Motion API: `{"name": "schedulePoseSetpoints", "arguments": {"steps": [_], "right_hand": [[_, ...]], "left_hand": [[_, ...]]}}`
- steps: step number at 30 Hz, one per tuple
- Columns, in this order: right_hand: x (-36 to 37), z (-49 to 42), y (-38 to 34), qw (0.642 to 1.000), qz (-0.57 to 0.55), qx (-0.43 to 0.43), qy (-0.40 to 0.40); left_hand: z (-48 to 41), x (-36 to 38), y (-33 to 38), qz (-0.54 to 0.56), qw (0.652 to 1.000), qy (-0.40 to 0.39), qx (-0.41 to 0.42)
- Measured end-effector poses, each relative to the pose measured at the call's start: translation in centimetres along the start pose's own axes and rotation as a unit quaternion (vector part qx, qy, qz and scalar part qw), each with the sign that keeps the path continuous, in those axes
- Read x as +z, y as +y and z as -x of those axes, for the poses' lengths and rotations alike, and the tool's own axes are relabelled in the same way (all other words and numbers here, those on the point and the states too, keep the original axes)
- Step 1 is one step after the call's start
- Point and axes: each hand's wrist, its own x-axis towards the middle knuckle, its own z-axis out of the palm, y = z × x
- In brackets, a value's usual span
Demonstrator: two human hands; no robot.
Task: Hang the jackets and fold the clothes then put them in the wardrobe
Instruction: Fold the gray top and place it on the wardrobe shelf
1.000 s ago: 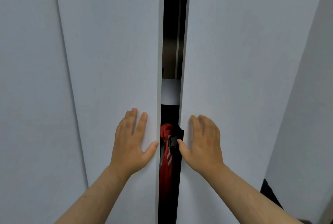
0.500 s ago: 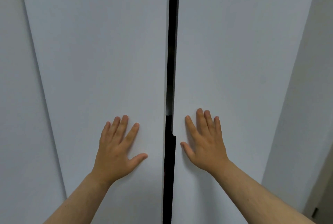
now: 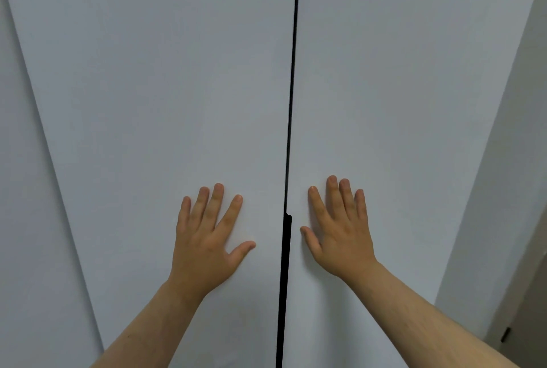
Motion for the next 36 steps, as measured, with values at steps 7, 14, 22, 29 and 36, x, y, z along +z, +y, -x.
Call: {"name": "schedulePoseSetpoints", "arguments": {"steps": [7,14,22,29,36], "right_hand": [[0.4,-0.1,0.7,1.000,0.009,-0.004,-0.016],[0.9,-0.1,0.8,0.999,0.008,0.003,-0.038],[1.8,-0.1,0.9,0.999,0.011,-0.001,-0.038],[2.0,-0.1,1.0,1.000,0.005,-0.008,-0.020],[2.1,-0.2,0.8,1.000,-0.002,-0.011,-0.005]], "left_hand": [[-0.3,1.4,0.1,-0.015,1.000,-0.015,-0.006],[-0.4,2.0,0.0,-0.024,0.999,-0.029,-0.009],[0.4,2.7,-0.3,-0.017,0.999,-0.030,-0.009],[0.6,3.1,-0.4,-0.016,0.999,-0.037,-0.022],[0.7,3.1,-0.8,-0.022,0.999,-0.034,-0.018]]}}
